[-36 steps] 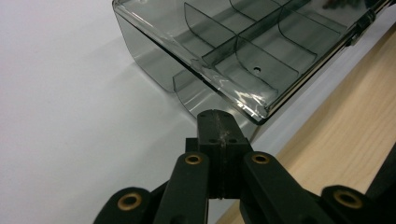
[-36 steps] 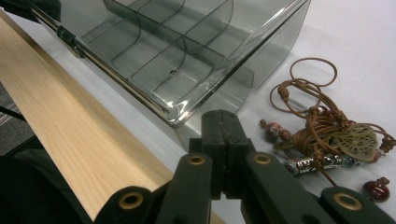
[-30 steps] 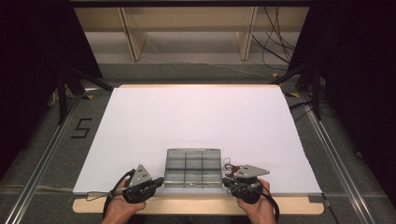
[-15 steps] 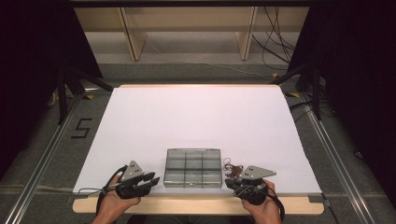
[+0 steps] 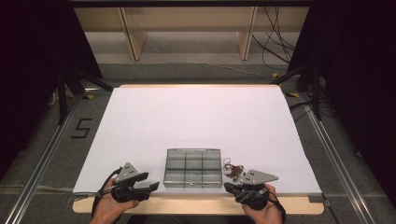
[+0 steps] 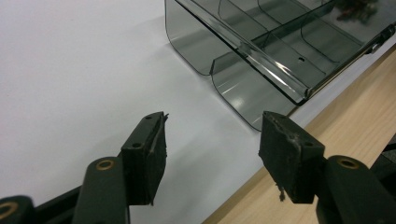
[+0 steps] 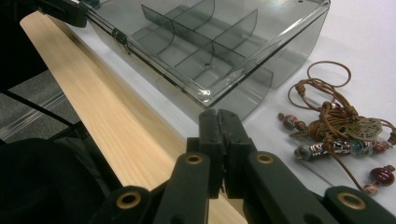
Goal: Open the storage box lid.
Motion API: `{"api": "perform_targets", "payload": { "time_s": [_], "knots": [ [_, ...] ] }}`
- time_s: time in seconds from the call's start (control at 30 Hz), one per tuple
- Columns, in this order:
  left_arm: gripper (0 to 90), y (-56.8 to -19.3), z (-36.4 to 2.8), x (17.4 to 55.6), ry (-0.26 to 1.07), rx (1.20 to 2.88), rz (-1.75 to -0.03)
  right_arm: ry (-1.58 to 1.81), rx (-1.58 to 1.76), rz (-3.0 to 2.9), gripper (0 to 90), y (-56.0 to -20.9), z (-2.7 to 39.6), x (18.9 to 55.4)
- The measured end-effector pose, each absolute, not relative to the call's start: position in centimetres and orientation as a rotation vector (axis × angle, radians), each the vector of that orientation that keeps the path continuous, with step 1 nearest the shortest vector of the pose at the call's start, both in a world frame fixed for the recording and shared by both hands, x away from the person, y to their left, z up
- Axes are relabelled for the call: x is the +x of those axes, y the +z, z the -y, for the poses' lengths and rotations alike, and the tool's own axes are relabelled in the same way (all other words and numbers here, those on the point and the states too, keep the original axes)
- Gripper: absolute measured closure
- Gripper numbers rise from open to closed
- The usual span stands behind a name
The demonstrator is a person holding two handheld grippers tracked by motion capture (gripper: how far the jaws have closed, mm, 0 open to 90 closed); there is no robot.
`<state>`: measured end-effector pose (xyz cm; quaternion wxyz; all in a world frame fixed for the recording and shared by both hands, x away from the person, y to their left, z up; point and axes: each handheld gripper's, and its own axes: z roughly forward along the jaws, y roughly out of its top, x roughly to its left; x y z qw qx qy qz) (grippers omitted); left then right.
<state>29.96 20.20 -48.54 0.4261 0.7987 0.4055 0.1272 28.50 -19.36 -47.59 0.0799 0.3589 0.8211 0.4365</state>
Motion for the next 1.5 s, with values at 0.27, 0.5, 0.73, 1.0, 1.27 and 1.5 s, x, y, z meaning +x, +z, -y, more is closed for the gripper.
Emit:
{"api": "perform_targets", "payload": {
  "time_s": [0.27, 0.5, 0.73, 1.0, 1.27, 1.5],
  "knots": [
    [36.8, -48.6, -20.2, 29.5, 0.306, 2.008, -1.017, 1.278, 1.054, -2.444, 89.4, -47.5, 19.1, 28.5],
    [34.8, -48.7, -20.0, 29.4, 0.312, 2.045, -0.999, 1.296, 1.041, -2.444, 89.4, -47.6, 19.0, 28.8],
    [34.7, -48.7, -20.0, 29.4, 0.301, 2.042, -0.996, 1.325, 1.043, -2.444, 89.4, -47.5, 19.0, 28.8],
    [34.7, -48.6, -20.0, 29.5, 0.297, 2.043, -0.985, 1.369, 1.010, -2.442, 89.3, -47.2, 18.9, 28.9],
    [34.2, -48.7, -19.8, 29.4, 0.253, 1.979, -1.014, 1.386, 1.016, -2.387, 87.8, -46.5, 18.4, 28.9],
    [33.4, -48.8, -19.9, 29.6, 0.258, 1.979, -1.015, 1.409, 1.011, -2.366, 86.3, -46.2, 18.2, 29.4]
  ]
}}
